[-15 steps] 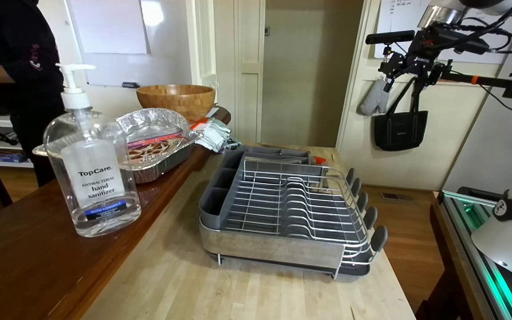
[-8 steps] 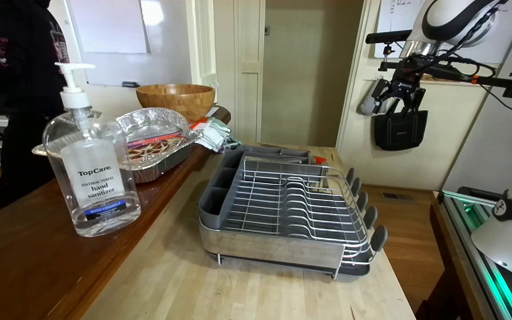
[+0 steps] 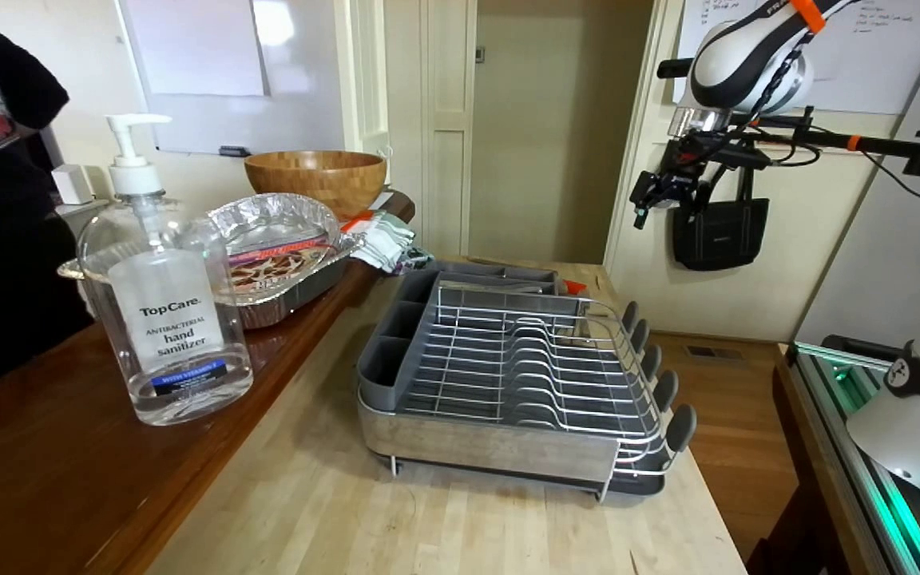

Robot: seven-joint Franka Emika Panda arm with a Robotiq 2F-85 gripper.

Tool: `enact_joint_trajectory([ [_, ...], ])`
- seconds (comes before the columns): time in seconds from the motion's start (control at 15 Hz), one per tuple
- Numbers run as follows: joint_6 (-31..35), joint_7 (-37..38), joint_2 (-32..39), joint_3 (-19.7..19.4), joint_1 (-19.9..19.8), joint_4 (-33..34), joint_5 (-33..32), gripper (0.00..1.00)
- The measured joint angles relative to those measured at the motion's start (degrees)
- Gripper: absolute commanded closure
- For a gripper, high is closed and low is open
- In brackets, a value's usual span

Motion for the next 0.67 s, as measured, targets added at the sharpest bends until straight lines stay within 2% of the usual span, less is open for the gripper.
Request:
enact_joint_trajectory([
  [0.4, 0.78, -2.19, 8.72, 0.41, 2.98, 3.34, 1.92, 0.0],
  [0.67, 0.95, -2.19, 10.3, 0.5, 3.17, 4.25, 1.93, 0.0],
])
